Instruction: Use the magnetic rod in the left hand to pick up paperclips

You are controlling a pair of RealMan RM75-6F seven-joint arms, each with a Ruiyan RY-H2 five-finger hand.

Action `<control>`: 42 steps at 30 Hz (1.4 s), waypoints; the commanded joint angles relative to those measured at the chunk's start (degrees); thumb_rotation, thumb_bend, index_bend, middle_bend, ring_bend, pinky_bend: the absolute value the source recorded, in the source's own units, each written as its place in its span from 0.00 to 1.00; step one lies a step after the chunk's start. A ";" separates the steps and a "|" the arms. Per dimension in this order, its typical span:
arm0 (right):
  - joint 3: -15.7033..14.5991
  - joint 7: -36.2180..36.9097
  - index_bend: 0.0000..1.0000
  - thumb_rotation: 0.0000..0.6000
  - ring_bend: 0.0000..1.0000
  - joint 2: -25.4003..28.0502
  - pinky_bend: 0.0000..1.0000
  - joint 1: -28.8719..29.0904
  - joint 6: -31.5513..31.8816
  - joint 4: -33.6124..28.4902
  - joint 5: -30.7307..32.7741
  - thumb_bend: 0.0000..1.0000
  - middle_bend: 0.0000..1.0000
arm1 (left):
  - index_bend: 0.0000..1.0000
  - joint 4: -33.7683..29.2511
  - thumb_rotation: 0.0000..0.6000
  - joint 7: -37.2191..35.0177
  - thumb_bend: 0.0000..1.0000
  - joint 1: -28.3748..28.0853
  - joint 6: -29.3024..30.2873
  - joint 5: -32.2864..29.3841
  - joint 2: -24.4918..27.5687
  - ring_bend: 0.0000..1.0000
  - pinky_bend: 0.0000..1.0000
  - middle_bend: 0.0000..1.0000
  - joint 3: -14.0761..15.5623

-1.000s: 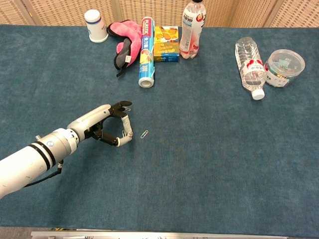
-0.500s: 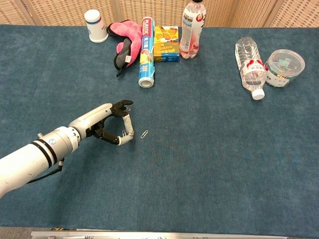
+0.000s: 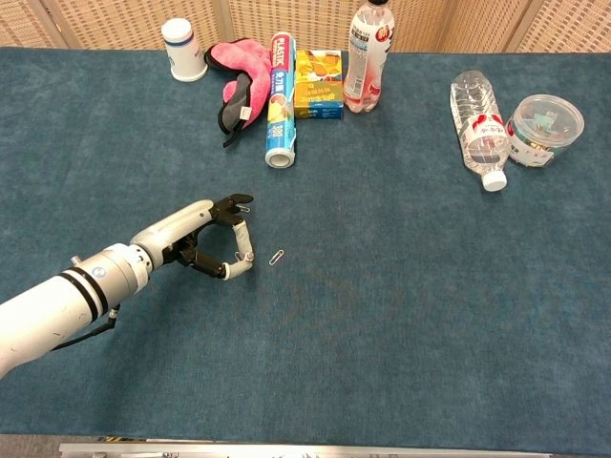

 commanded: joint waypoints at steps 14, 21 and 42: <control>0.11 0.01 0.60 1.00 0.37 -0.02 0.54 -0.01 0.36 -0.14 -0.20 0.31 0.45 | 0.57 -6.24 1.00 2.29 0.36 2.02 5.51 1.99 6.19 0.00 0.08 0.00 -0.33; 0.22 -0.68 0.60 1.00 0.37 -0.05 0.54 0.30 0.25 -0.62 -0.30 0.31 0.45 | 0.57 -6.13 1.00 2.21 0.36 3.83 6.86 -0.01 9.72 0.00 0.08 0.00 0.26; 0.36 -2.55 0.60 1.00 0.37 0.27 0.54 0.84 0.09 -2.31 -0.14 0.31 0.45 | 0.46 -1.33 1.00 -3.72 0.36 8.71 7.59 0.09 13.06 0.00 0.08 0.00 1.19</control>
